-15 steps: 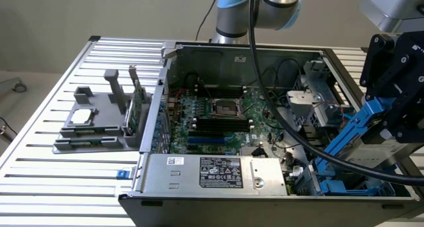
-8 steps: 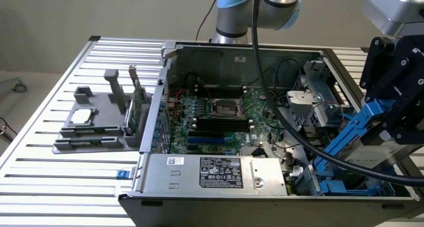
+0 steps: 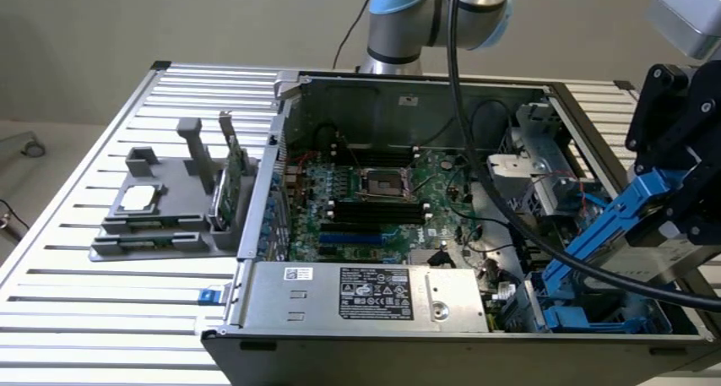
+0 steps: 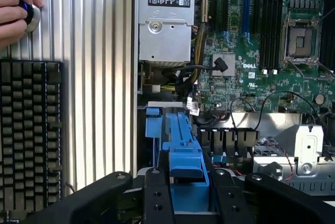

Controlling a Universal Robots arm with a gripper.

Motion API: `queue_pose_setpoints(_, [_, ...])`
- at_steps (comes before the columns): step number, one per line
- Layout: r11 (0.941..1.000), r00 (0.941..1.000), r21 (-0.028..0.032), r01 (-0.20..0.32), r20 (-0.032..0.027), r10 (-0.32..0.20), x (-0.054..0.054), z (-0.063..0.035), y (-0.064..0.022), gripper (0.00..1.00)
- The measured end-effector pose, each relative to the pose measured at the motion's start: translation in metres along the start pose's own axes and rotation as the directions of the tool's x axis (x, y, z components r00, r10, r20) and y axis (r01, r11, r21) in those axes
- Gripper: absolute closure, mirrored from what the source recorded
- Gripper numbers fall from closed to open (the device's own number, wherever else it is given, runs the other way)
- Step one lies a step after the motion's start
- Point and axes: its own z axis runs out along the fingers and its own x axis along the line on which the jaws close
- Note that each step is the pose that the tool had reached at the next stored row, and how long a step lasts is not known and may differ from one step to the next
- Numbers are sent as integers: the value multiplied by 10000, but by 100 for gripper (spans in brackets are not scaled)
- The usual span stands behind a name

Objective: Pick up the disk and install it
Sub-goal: 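Insert the disk into the insertion slot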

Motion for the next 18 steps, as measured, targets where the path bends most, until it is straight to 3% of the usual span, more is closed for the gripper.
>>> queue_pose_setpoints(18, [10000,10000,-69,-27,4,27,-2,114,5,67])
